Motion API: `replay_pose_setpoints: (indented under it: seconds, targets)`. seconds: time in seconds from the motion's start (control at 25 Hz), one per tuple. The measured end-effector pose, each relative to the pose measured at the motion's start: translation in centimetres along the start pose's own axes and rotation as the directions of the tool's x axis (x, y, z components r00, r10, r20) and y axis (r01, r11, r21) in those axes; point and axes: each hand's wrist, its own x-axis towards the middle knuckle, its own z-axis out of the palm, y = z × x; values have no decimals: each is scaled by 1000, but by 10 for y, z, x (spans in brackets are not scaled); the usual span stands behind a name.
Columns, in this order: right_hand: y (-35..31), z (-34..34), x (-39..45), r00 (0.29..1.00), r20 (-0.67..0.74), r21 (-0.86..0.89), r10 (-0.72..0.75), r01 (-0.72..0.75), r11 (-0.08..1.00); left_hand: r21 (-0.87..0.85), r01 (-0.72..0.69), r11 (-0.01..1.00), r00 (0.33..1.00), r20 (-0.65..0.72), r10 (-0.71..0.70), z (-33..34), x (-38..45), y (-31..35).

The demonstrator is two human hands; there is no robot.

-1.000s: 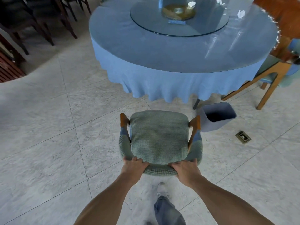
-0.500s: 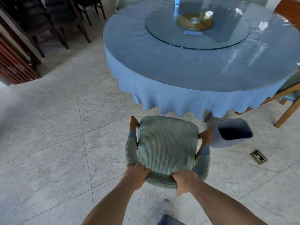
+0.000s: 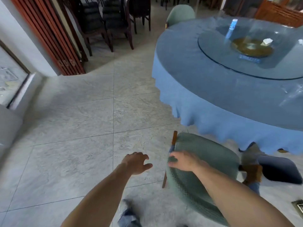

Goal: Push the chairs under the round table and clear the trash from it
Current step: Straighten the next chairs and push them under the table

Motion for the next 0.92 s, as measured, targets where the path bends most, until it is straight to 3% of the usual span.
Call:
replay_pose_setpoints:
  seconds: [0.2, 0.44, 0.92]
  targets:
    - [-115, -54, 75, 992, -111, -63, -52, 45, 997, -64, 108, 992, 986, -122, -115, -62, -4, -144]
    - [-219, -117, 135, 974, -185, -132, -130, 106, 986, -133, 129, 983, 963, -218, -157, -119, -8, -257]
    - [-290, -236, 291, 941, -269, -182, -206, 161, 970, -169, 192, 967, 924, -302, -236, -231, 81, -394]
